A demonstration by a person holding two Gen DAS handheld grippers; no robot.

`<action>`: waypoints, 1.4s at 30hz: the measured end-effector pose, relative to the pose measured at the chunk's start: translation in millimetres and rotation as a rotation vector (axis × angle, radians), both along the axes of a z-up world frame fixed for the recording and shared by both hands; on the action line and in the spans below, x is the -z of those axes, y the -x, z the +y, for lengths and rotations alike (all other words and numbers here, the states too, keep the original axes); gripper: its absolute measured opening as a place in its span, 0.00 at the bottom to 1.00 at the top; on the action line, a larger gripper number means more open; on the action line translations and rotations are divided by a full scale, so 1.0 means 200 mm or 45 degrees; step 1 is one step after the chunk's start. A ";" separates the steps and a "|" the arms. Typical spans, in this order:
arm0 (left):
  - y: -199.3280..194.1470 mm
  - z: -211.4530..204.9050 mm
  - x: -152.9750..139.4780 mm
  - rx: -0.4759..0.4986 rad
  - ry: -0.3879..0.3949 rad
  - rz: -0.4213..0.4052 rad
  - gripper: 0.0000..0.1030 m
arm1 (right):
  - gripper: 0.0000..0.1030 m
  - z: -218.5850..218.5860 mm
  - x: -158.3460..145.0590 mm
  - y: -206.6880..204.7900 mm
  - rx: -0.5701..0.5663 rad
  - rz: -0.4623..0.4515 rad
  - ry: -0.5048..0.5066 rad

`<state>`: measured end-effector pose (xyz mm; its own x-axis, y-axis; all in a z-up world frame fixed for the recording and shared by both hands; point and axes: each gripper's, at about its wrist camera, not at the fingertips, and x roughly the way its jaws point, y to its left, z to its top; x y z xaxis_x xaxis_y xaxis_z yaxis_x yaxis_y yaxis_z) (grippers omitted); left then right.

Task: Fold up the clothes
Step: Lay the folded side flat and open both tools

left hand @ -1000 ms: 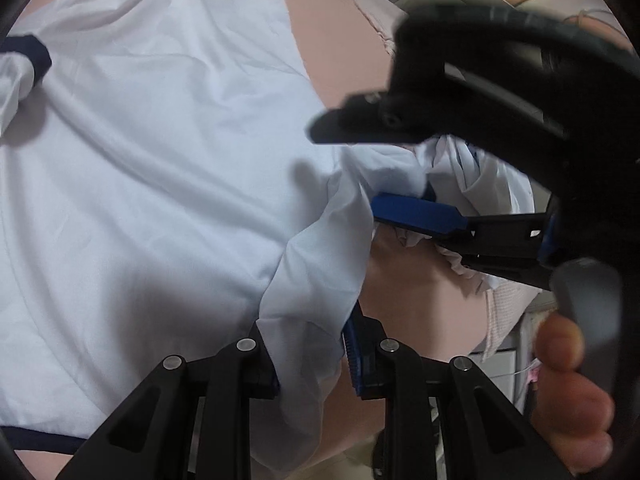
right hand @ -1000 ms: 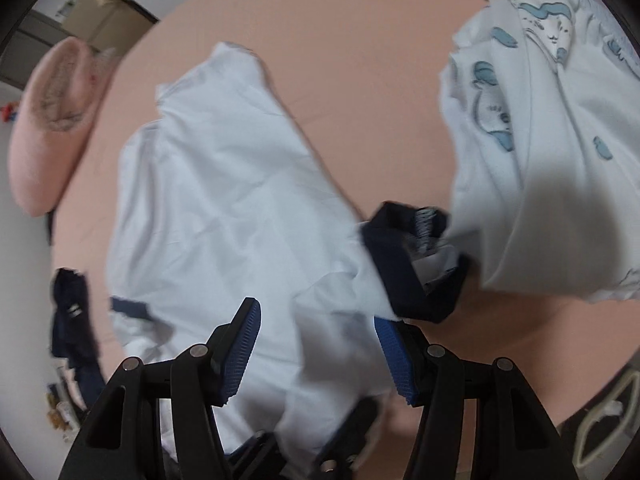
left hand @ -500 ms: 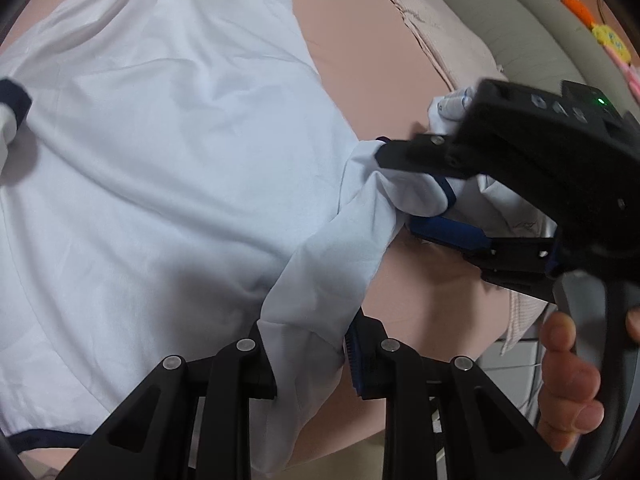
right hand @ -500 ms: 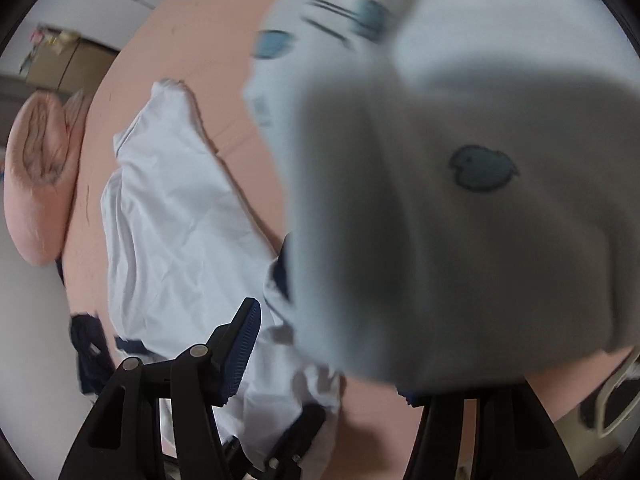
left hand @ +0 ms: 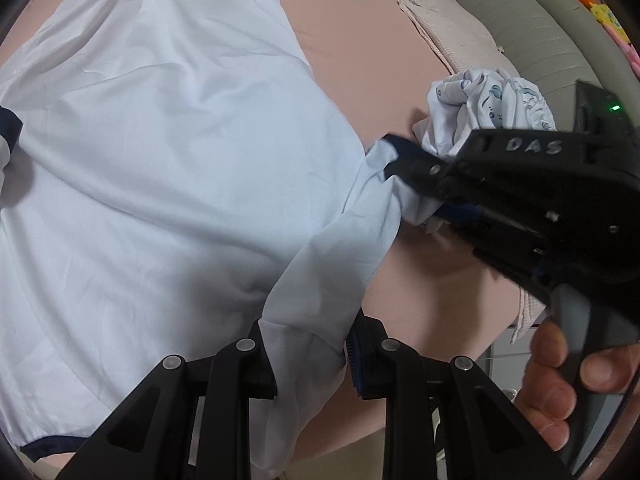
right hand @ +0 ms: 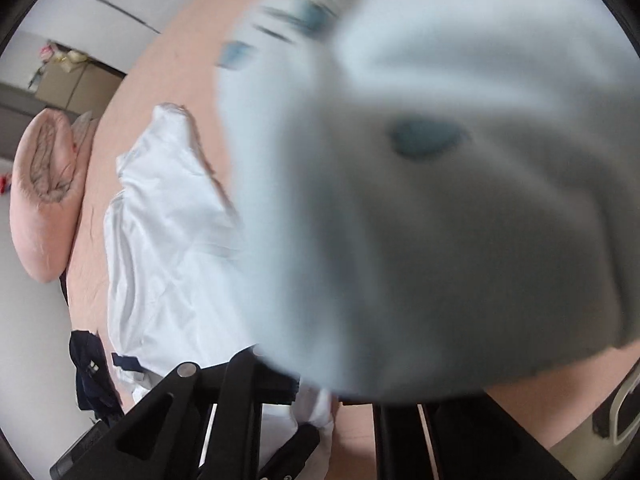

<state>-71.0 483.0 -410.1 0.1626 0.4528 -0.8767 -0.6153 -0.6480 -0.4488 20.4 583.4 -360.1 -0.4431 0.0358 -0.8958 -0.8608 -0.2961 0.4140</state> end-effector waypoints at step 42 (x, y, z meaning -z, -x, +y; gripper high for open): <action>0.14 -0.43 -0.22 -0.294 -0.092 -0.093 0.52 | 0.63 -0.34 -0.47 0.22 -0.596 0.284 -0.342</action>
